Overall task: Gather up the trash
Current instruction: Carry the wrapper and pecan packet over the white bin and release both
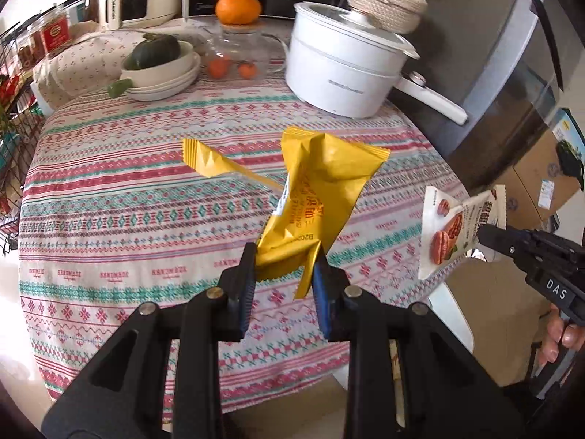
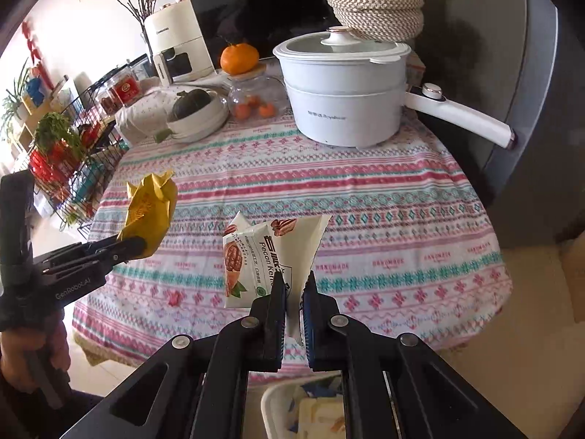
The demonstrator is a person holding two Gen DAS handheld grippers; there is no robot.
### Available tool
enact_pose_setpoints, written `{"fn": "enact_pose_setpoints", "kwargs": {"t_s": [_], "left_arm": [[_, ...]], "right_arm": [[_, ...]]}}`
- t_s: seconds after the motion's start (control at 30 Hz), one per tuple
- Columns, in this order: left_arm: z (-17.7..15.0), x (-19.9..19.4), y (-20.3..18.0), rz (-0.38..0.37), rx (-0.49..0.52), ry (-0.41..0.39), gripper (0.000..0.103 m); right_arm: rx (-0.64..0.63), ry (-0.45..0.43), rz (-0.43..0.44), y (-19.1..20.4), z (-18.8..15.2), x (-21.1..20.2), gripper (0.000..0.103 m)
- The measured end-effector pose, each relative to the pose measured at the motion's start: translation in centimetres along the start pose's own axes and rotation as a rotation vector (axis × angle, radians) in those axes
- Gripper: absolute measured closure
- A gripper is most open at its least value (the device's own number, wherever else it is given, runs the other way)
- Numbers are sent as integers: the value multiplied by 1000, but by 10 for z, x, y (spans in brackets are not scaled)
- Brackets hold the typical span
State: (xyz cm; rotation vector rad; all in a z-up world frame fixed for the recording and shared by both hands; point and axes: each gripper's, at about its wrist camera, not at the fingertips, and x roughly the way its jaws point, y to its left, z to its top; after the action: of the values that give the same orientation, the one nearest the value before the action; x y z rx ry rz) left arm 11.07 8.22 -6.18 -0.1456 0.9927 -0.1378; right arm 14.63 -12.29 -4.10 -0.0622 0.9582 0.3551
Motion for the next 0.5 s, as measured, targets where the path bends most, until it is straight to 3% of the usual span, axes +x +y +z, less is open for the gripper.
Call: {"fn": "enact_pose_setpoints", "kwargs": {"t_s": [0.13, 0.23, 0.37, 0.5], "left_arm": [[-18, -6, -29, -43, 108, 17, 73], [-31, -7, -44, -100, 167, 51, 73], [-47, 2, -61, -149, 216, 123, 73], [-68, 14, -93, -184, 305, 192, 73]], "right_arm": [[4, -37, -36, -18, -31, -19, 94], [46, 0, 10, -36, -48, -26, 94], [14, -14, -45, -50, -63, -39, 94], [34, 36, -61, -75, -89, -42, 93]]}}
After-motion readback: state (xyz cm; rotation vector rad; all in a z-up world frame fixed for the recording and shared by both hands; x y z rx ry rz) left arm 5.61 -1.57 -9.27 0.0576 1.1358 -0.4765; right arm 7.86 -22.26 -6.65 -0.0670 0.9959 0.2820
